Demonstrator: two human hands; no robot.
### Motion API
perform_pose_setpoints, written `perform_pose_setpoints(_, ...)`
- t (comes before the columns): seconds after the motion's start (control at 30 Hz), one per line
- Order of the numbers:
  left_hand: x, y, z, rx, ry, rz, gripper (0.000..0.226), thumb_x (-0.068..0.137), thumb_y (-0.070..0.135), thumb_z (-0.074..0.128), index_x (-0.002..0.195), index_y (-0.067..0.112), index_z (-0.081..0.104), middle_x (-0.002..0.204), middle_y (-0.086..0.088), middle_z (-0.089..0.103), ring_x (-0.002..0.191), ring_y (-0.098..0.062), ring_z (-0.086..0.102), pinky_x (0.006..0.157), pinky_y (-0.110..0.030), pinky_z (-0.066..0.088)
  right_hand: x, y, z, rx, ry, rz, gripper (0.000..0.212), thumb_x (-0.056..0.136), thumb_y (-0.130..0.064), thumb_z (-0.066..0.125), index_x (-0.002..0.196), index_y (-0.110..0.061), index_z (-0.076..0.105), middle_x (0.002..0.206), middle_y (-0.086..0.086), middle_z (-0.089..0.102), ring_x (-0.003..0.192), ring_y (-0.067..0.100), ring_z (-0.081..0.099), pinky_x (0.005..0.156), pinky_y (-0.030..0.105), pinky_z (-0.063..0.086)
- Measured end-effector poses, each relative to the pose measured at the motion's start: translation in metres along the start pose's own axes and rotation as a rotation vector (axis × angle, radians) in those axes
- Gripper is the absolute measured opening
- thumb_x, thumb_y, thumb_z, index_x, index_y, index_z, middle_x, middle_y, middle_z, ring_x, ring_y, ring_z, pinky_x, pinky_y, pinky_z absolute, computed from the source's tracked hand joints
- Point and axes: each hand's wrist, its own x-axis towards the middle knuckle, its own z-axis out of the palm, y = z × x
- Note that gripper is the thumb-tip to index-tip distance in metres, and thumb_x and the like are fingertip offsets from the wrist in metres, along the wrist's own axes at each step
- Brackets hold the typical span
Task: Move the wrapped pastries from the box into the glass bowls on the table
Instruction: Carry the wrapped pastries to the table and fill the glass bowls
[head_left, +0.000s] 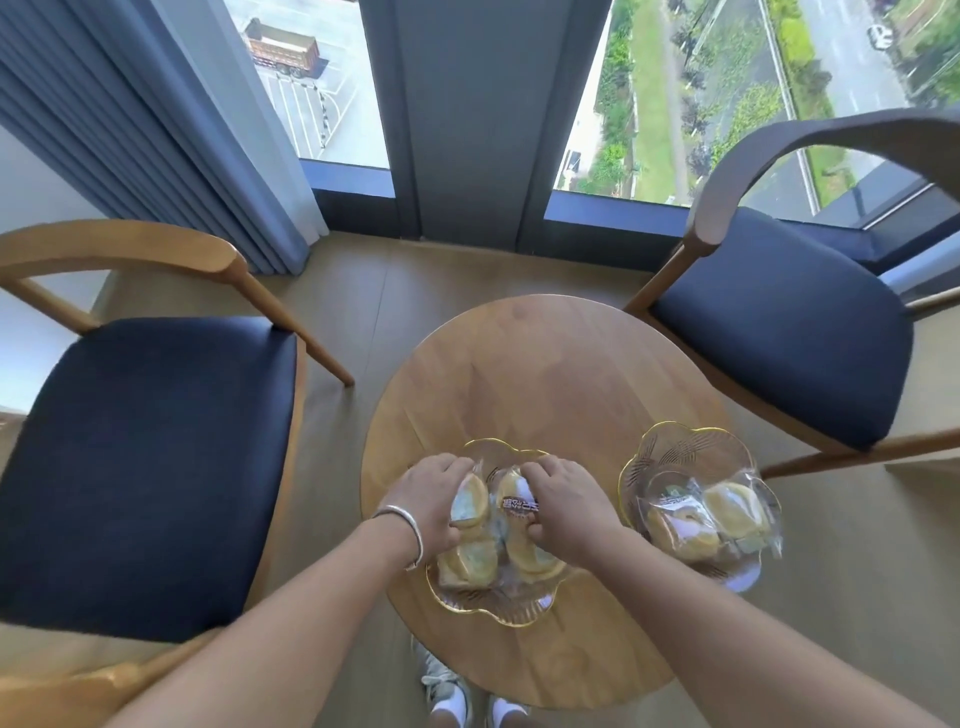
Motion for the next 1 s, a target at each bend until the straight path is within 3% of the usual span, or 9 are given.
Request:
perform_pose_setpoints(0.2,0.011,0.002,0.009,0.148,0.029,0.074,0.071,0.072,0.033,0.067,0.136,0.021,0.038,0.140,0.005,0.045,0.142,-0.017,0.019,0.118,-0.033,0.005,0.008,-0.001,0.010,-0.021,0.015,0.009,0.066,0.078,-0.032,0.060,0.138,-0.016,0.039,0.141,0.008,0.038,0.135,0.026,0.030,0.118,0.041,0.016)
perform_pose_setpoints(0.33,0.013,0.004,0.011,0.216,-0.035,0.090,0.075,0.076,0.034,0.062,0.142,0.019,0.031,0.150,0.002,0.033,0.145,-0.018,0.005,0.118,-0.037,-0.001,0.010,-0.003,0.017,-0.098,0.012,0.006,0.075,0.081,-0.039,0.057,0.147,-0.016,0.027,0.148,0.009,0.032,0.144,0.025,0.016,0.121,0.044,0.004)
perform_pose_setpoints(0.53,0.009,0.019,-0.002,0.382,-0.127,0.082,0.082,0.083,0.047,0.056,0.148,0.018,0.016,0.159,-0.006,0.011,0.145,-0.024,-0.008,0.116,-0.047,-0.006,0.000,-0.003,0.006,-0.105,0.031,0.027,0.087,0.085,-0.044,0.058,0.154,-0.020,0.011,0.161,0.006,0.018,0.150,0.024,0.002,0.121,0.048,0.001)
perform_pose_setpoints(0.83,-0.037,0.066,-0.084,0.350,0.122,-0.028,0.082,0.090,0.067,0.023,0.151,0.021,-0.006,0.160,-0.003,-0.005,0.144,-0.020,-0.016,0.112,-0.049,-0.014,-0.078,-0.005,-0.067,0.076,0.257,0.158,0.084,0.092,-0.054,0.048,0.155,-0.023,0.002,0.164,0.003,0.004,0.150,0.017,-0.004,0.122,0.039,-0.001)
perform_pose_setpoints(1.0,-0.049,0.099,-0.163,0.396,0.283,0.034,0.082,0.090,0.067,0.021,0.149,0.021,-0.013,0.160,-0.003,-0.009,0.144,-0.021,-0.017,0.111,-0.049,-0.015,-0.124,-0.007,-0.130,0.113,0.470,0.277,0.082,0.092,-0.057,0.047,0.155,-0.026,0.004,0.164,-0.001,0.007,0.150,0.016,-0.001,0.120,0.036,-0.002)
